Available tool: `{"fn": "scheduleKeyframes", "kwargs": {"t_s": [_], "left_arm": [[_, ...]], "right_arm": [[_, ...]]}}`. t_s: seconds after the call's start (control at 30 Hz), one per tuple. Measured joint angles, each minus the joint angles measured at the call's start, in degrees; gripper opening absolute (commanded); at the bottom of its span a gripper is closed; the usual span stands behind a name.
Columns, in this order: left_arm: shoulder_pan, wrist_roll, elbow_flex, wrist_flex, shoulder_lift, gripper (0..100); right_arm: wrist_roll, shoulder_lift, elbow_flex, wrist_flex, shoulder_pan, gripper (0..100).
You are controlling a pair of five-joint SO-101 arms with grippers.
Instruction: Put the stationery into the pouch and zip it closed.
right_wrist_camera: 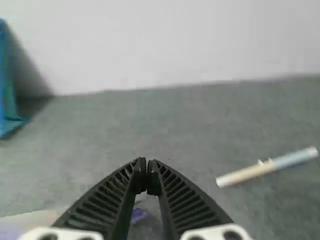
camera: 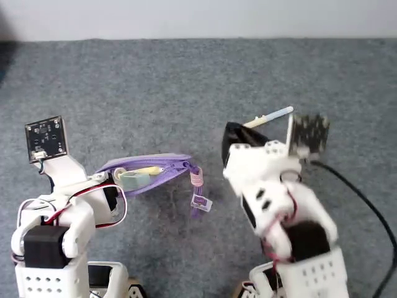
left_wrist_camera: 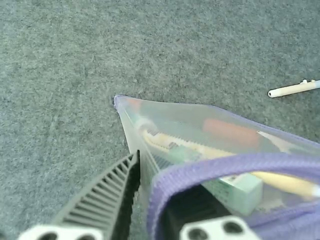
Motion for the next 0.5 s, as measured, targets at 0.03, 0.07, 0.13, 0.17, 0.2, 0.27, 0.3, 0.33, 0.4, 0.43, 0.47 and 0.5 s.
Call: {"fn": "scheduleKeyframes", "kwargs": {"t_s": [0.03, 0.07, 0.13, 0.17, 0.2, 0.27, 0.3, 0.33, 0.4, 0.43, 0.47, 0.5], "left_arm": [[0.0, 0.0, 0.0, 0.0, 0.0, 1], [0.0, 0.0, 0.0, 0.0, 0.0, 1], [0.0, 0.0, 0.0, 0.0, 0.0, 1], [0.0, 0.0, 0.0, 0.0, 0.0, 1], [0.0, 0.0, 0.0, 0.0, 0.0, 1], [0.0, 0.0, 0.0, 0.0, 0.0, 1], [0.0, 0.0, 0.0, 0.0, 0.0, 1], [0.0, 0.0, 0.0, 0.0, 0.0, 1], [0.0, 0.0, 0.0, 0.0, 0.0, 1], [0.0, 0.0, 0.0, 0.0, 0.0, 1], [0.0, 0.0, 0.0, 0.0, 0.0, 1], [0.0, 0.0, 0.0, 0.0, 0.0, 1]], "right_arm": [[-0.53, 2.9, -1.85, 1.14, 1.14, 0.8], [-1.14, 6.07, -4.04, 2.29, 2.2, 0.8], [-3.08, 13.45, -8.62, 4.75, 3.96, 0.8], [-4.13, 17.49, -10.99, 5.89, 4.84, 0.8], [-5.01, 21.45, -13.36, 6.95, 5.8, 1.0], [-6.68, 29.71, -18.46, 8.97, 7.56, 1.2], [-7.56, 33.85, -21.1, 9.93, 8.53, 1.2], [-8.62, 37.98, -23.82, 10.9, 9.58, 1.3], [-11.25, 45.71, -29.19, 12.4, 12.13, 1.3], [-12.57, 49.32, -32.09, 13.01, 13.45, 1.3], [-13.8, 53.01, -35.08, 13.45, 14.68, 1.3], [-14.77, 56.62, -38.07, 13.89, 15.82, 1.3]]}}
